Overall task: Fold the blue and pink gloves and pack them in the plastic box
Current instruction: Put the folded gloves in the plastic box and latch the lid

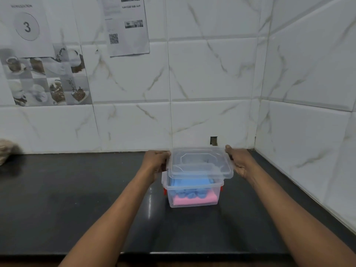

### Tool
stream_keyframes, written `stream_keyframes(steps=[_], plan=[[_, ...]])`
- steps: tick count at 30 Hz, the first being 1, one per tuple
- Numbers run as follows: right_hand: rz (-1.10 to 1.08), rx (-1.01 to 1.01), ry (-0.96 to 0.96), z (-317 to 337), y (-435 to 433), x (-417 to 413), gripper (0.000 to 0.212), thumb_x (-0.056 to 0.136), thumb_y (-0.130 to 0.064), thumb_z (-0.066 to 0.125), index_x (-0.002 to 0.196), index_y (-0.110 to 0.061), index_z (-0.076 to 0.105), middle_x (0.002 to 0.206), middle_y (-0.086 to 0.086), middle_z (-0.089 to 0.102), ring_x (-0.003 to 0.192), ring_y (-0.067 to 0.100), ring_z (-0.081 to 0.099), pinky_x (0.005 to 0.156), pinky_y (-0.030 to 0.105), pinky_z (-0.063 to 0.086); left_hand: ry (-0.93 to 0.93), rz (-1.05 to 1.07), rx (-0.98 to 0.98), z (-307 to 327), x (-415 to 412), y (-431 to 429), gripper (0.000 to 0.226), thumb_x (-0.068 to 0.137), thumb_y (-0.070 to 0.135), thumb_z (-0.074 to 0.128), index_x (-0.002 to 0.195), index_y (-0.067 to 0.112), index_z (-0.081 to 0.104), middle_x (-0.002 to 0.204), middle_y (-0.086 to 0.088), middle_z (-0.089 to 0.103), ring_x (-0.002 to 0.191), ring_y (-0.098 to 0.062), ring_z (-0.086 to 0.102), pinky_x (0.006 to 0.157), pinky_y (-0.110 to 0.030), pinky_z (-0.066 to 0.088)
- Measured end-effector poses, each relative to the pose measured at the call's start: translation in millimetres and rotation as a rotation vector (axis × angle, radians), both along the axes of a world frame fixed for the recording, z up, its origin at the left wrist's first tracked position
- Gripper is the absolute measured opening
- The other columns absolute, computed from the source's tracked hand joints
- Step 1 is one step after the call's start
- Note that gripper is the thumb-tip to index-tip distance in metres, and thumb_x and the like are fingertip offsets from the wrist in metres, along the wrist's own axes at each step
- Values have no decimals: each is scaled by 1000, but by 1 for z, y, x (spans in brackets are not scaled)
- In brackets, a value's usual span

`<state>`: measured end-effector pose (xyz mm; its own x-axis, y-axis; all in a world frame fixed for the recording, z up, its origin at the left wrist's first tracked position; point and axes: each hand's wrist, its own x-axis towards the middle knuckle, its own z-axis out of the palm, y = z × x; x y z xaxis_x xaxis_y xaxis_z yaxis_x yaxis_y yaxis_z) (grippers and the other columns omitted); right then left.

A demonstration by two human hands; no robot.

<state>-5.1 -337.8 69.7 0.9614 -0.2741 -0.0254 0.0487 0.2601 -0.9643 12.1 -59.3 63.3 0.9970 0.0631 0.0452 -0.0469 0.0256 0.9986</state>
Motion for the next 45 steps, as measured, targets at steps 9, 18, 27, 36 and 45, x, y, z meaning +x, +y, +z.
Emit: stream_keyframes(steps=[9,18,27,36,45], plan=[[-154,-1051,5,-30,22,-3,18,88,-14,63,84,2,71,78,10,68,70,21,60,59,26,41,-35,225,471,-14,-6,0,37,75,9,74,52,10,44,56,-11,45,52,-21,49,50,-31,49],[-232,-1119,21,-43,39,5,22,97,-20,56,103,-4,70,102,11,71,85,19,62,77,28,49,78,240,660,-24,-3,4,40,87,30,67,63,0,55,64,-15,61,52,-29,58,51,-33,54],[-206,-970,91,-50,56,6,37,102,-24,42,105,3,67,107,19,68,89,27,60,72,27,39,214,84,420,-26,3,12,23,91,10,58,103,-9,61,103,-27,67,79,-34,68,61,-40,59],[20,-1022,112,-50,64,13,45,105,-20,29,149,-28,36,150,12,44,130,31,48,102,32,39,39,74,574,-38,3,6,48,98,19,31,144,15,47,151,-3,44,132,-27,48,112,-38,38],[6,-1115,120,-56,64,22,44,101,-16,30,139,-28,49,142,11,52,122,33,54,103,39,44,32,188,1087,-43,13,0,39,102,32,32,132,27,55,134,-15,56,121,-35,54,98,-41,44]])
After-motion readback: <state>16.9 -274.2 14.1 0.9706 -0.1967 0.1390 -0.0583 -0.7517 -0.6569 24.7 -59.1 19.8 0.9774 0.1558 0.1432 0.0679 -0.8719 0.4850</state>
